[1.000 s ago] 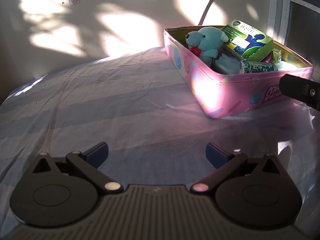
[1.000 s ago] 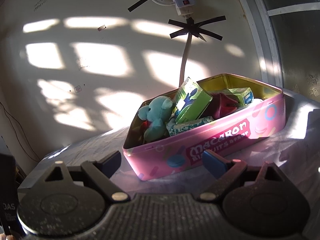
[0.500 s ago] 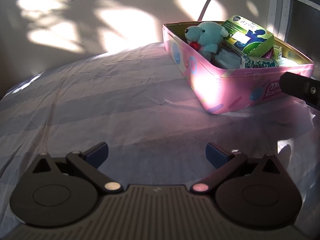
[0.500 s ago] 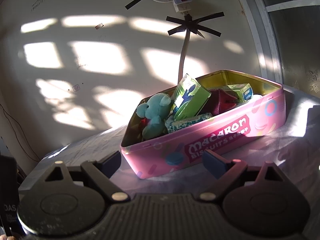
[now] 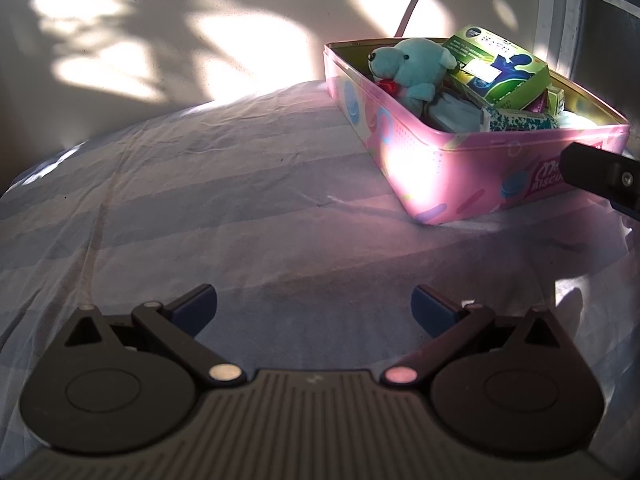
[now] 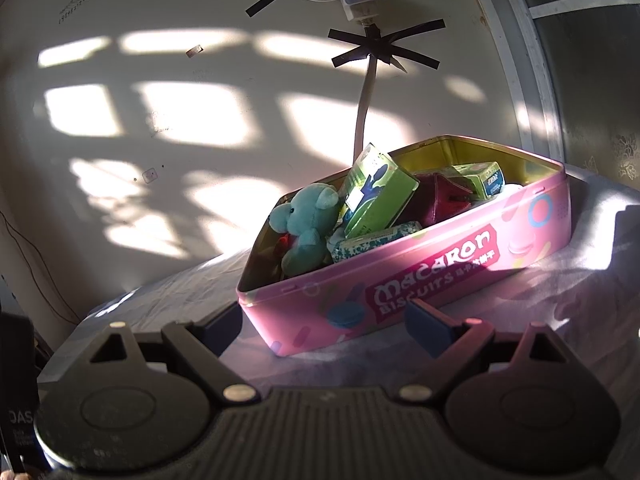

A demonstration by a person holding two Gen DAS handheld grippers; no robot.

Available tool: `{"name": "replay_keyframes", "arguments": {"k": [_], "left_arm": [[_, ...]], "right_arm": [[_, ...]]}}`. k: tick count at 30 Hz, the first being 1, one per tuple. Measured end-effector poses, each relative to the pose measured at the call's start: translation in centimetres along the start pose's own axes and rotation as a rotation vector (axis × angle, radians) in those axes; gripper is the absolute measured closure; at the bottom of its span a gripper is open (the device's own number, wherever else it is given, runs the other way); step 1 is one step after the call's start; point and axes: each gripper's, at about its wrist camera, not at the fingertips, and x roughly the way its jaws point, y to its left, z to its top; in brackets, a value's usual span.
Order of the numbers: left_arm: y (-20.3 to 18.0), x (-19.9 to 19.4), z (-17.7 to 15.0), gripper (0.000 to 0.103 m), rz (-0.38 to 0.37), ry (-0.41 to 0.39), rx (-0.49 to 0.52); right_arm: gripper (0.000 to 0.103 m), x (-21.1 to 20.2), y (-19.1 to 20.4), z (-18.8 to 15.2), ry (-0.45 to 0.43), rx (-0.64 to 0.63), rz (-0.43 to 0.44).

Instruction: Organize objects

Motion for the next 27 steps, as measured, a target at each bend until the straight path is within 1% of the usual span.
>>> {"name": "replay_keyframes", "arguments": {"k": [27], "left_arm": [[0.34, 0.07, 0.10, 0.000, -0.002, -0.006, -0.007]], "right_arm": [[0.011, 0.28, 0.26, -0.06, 0.006, -0.006, 0.001]]}}
